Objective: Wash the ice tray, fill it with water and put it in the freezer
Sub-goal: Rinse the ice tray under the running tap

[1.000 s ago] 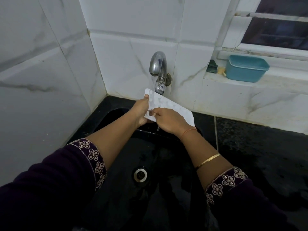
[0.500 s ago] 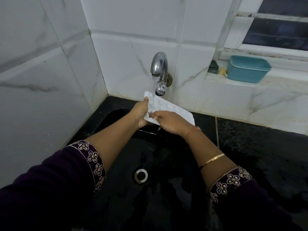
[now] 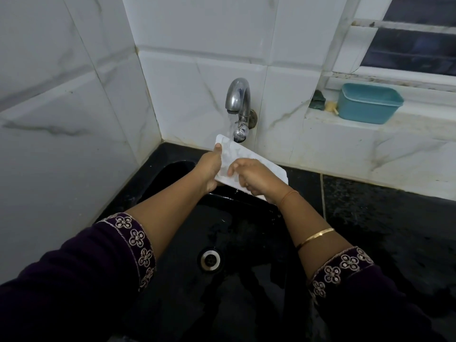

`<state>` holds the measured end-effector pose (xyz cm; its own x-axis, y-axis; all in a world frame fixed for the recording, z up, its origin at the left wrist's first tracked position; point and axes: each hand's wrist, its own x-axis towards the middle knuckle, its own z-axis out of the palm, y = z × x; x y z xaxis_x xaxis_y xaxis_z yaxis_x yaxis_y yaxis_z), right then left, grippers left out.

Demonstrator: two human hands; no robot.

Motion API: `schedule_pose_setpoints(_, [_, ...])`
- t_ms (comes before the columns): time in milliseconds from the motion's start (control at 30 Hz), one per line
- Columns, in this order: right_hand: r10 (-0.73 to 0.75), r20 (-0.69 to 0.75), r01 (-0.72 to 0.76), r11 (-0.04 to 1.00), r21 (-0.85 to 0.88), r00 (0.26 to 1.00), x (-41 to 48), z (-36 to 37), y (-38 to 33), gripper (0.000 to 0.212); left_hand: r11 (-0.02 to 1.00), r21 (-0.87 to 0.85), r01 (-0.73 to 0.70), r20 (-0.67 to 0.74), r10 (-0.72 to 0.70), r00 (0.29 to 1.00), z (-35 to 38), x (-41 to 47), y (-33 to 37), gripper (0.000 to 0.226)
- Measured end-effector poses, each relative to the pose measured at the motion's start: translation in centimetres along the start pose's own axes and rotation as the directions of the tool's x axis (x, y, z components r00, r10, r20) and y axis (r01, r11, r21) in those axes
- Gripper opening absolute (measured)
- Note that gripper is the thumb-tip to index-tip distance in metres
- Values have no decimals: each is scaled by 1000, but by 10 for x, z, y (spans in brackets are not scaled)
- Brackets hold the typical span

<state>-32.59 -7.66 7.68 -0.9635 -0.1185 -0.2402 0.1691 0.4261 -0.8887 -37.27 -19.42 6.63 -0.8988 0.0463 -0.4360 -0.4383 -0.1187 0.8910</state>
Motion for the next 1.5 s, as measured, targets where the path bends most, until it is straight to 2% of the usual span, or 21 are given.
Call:
schedule_pose_setpoints(67, [18,-95,-8,994,108,995,2,-7,1,26,1000,8,-12,-13,13,1000,-4,1,1,52])
schedule_pose_setpoints(100, [23,-116,-11,994,106,993,3,-9,3,26,1000,0,-14,-23,14,1000,-6,2,2,53])
schedule_pose_setpoints(267, [13,-139,-6,999,48,990,3,-1,5,27,999,-50,-13,-47,11,999,-16,2,1,54])
schedule_pose_setpoints(400, [-50,-150,43,998,-50,987,4,7,7,27,996,-84,-33,-56,28,998,-21,2,3,54])
schedule_pose_setpoints(567, [-73,-51,64,986,-157,996,6,16,8,22,991,-125,-44,-58,37,998,-20,1,4,50])
schedule_pose_setpoints(667, [-60,-4,58,977,-207,998,5,22,5,33,988,-151,-33,-47,26,999,-16,2,0,50])
schedule_pose_setpoints(767, [4,61,7,984,-177,998,-1,22,5,22,990,-135,-41,-76,31,997,-15,2,1,46])
schedule_pose_setpoints(833, [30,106,-11,984,-176,994,-3,18,9,43,992,-121,-41,-95,30,995,-17,4,1,47])
schedule_pose_setpoints(1000, [-21,55,34,970,-242,998,1,16,11,42,989,-145,-32,-65,22,998,-13,2,-6,44])
schedule_pose_setpoints(1167, [108,148,-68,966,-248,983,-3,11,11,51,984,-170,-50,-91,35,995,-15,4,-3,44])
schedule_pose_setpoints(1333, [-24,55,40,954,-296,998,-1,14,14,46,986,-163,-43,-84,30,996,-10,-1,-5,40])
schedule_pose_setpoints(1500, [30,127,0,972,-234,991,-4,12,14,53,986,-159,-51,-117,33,993,-16,6,1,47])
